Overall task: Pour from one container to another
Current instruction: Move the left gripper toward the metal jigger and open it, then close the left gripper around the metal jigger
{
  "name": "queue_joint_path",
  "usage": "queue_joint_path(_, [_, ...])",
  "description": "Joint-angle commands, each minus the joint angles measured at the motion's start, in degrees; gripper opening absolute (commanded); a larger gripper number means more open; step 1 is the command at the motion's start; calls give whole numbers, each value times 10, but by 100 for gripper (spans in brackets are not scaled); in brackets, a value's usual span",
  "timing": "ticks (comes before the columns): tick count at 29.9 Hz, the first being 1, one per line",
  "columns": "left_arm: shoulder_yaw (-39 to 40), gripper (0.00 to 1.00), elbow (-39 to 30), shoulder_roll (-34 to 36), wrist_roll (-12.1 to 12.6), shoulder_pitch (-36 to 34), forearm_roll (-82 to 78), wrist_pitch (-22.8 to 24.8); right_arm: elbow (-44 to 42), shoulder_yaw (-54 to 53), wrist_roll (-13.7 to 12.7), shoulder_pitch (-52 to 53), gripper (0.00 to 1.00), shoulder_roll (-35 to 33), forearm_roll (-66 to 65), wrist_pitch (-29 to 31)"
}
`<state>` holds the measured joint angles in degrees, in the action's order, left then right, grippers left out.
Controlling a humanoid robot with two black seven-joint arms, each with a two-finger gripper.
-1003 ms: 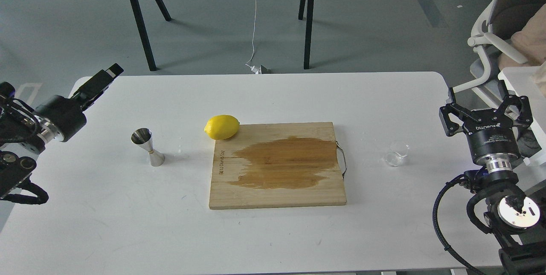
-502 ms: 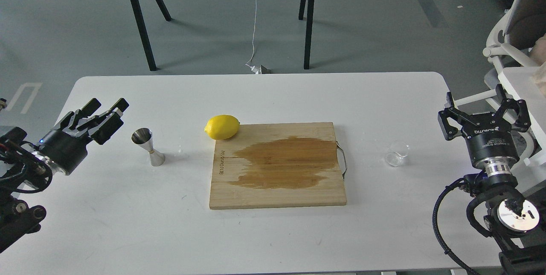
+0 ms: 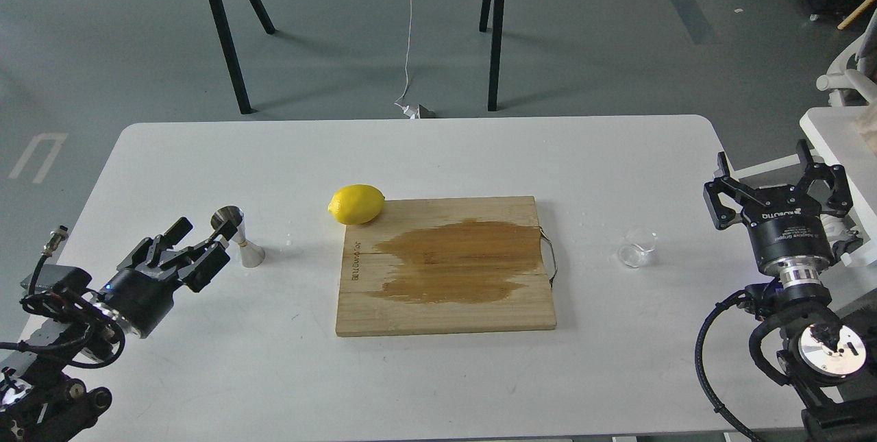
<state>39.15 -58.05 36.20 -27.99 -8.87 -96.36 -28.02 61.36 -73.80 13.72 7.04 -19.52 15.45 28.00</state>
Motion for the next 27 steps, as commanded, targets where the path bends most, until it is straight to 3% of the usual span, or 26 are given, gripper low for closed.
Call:
queue_joint_path(1, [0, 99, 21, -17, 0, 0, -10, 0, 0, 0, 1, -1, 98, -1, 0, 0])
queue_joint_path(12, [-11, 99, 101, -45, 0, -10, -9, 0, 0, 0, 1, -2, 98, 0, 0, 0])
queue_joint_path(27, [-37, 99, 155, -87, 0, -60, -5, 0, 0, -1, 1, -2, 98, 0, 0, 0])
